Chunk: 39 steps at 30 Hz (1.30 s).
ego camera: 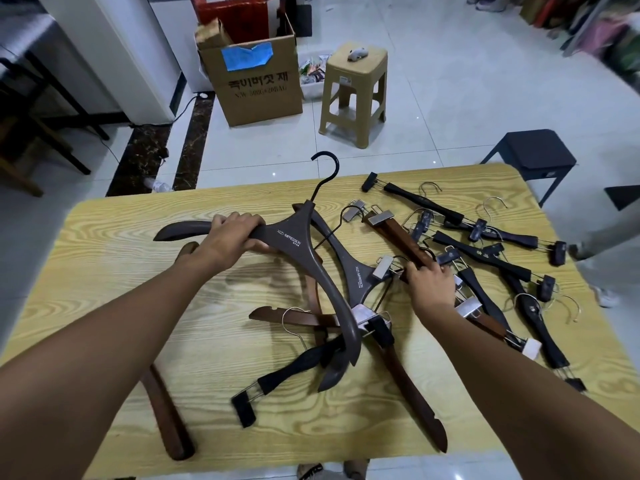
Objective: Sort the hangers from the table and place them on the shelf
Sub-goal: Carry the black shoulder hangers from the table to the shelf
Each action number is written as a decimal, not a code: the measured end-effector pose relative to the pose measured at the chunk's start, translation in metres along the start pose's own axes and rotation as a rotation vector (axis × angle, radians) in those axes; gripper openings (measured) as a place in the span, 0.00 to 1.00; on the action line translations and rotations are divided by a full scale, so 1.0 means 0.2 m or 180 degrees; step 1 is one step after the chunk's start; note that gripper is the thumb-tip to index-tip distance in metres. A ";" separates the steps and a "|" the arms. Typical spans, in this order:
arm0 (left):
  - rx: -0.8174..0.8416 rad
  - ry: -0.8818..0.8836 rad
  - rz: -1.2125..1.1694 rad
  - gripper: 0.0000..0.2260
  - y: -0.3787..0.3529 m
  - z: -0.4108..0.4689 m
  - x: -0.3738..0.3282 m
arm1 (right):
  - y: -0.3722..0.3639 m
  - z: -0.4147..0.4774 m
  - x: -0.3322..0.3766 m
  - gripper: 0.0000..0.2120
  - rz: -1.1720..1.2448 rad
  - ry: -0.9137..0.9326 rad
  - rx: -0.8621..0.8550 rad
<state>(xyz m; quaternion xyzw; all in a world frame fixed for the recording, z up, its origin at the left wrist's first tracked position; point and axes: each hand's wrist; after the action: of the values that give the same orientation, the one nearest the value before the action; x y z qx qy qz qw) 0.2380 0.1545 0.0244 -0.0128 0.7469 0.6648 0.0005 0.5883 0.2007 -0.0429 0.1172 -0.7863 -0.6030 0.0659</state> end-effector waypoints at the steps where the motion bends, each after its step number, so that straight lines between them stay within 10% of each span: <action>1: -0.0013 -0.0006 0.0017 0.16 0.00 0.00 0.00 | 0.00 -0.01 0.00 0.19 0.0024 -0.0003 -0.0011; 6: -0.0014 0.0040 0.0082 0.18 0.01 -0.04 -0.01 | 0.03 -0.06 0.07 0.18 0.0528 0.0681 -0.0288; 14: -0.0123 0.0097 0.0130 0.18 0.07 -0.15 0.07 | 0.02 -0.19 0.45 0.28 0.1234 0.1864 0.0741; 17: -0.0220 0.0165 0.0163 0.18 0.12 -0.21 0.12 | 0.02 -0.25 0.52 0.38 0.1300 0.1763 0.1461; 27: -0.0188 0.0246 0.0248 0.19 0.13 -0.33 0.18 | -0.04 -0.26 0.58 0.49 0.0339 0.1858 0.1168; 39: -0.0431 0.0059 0.0139 0.18 0.18 -0.35 0.11 | 0.03 -0.32 0.53 0.21 0.0410 0.1768 0.0507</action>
<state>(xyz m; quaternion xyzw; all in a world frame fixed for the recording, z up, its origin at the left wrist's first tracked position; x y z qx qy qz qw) 0.2163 0.0893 0.0680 -0.0026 0.7002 0.7136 -0.0217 0.5008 0.1141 -0.0243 0.2323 -0.7889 -0.4788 0.3073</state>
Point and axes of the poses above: each hand's wrist, its own z-axis towards the middle knuckle, its own y-axis out of the back of the hand, x = y × z, and after that the axes turned 12 degrees about z, right-handed
